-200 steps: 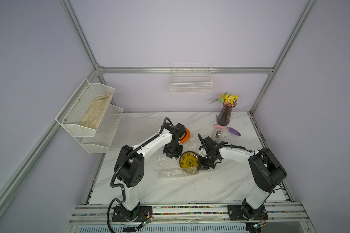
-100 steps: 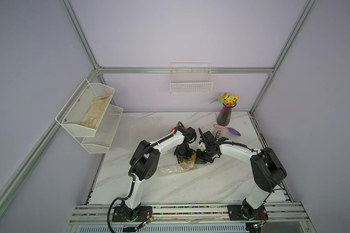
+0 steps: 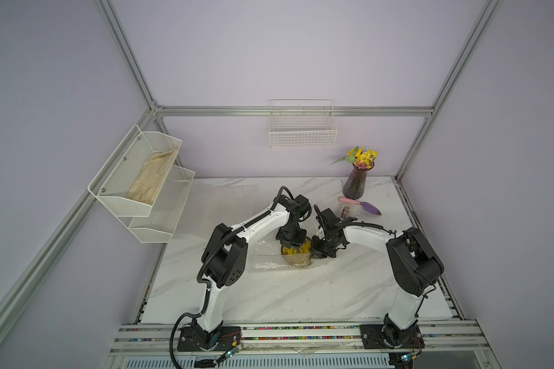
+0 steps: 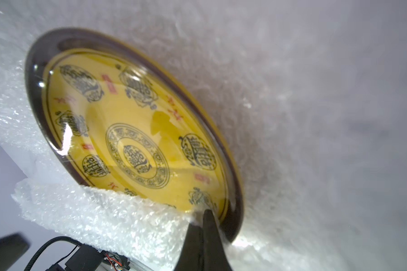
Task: Wrap dinner plates in bubble wrap
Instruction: Wrap the plate in the bubble wrap.
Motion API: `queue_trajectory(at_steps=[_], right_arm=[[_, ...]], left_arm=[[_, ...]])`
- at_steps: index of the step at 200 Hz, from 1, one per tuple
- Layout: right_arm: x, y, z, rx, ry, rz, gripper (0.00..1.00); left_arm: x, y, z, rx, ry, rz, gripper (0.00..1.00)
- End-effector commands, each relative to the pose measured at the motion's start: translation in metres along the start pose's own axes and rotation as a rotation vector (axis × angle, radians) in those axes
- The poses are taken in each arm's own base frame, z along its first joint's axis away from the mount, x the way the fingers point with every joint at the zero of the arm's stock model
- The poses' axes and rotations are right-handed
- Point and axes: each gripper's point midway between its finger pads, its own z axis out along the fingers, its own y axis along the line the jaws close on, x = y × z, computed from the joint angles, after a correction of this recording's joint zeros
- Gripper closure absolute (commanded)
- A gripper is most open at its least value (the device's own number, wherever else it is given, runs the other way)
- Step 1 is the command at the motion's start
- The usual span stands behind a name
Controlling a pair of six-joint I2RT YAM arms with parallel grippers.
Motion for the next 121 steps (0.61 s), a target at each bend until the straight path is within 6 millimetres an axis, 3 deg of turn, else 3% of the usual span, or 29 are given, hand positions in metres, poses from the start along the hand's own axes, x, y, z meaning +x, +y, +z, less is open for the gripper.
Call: queue_trajectory(at_steps=[1, 26, 63, 98, 121], right_arm=[[-0.005, -0.005, -0.001, 0.015, -0.032, 0.051, 1.0], [-0.006, -0.004, 0.001, 0.0, -0.022, 0.071, 1.0], [-0.007, -0.004, -0.001, -0.001, -0.028, 0.093, 1.0], [-0.008, -0.006, -0.002, 0.001, -0.037, 0.106, 1.0], [-0.01, -0.006, -0.006, 0.003, -0.048, 0.114, 1.0]], left_arm=[[-0.004, -0.045, -0.016, 0.168, -0.029, 0.054, 0.67], [0.005, -0.05, 0.017, 0.199, 0.035, 0.039, 0.68], [0.012, -0.025, 0.054, 0.1, 0.076, 0.007, 0.71], [0.021, -0.017, 0.074, 0.101, 0.102, -0.014, 0.72], [0.028, 0.002, 0.089, 0.043, 0.13, -0.048, 0.73]])
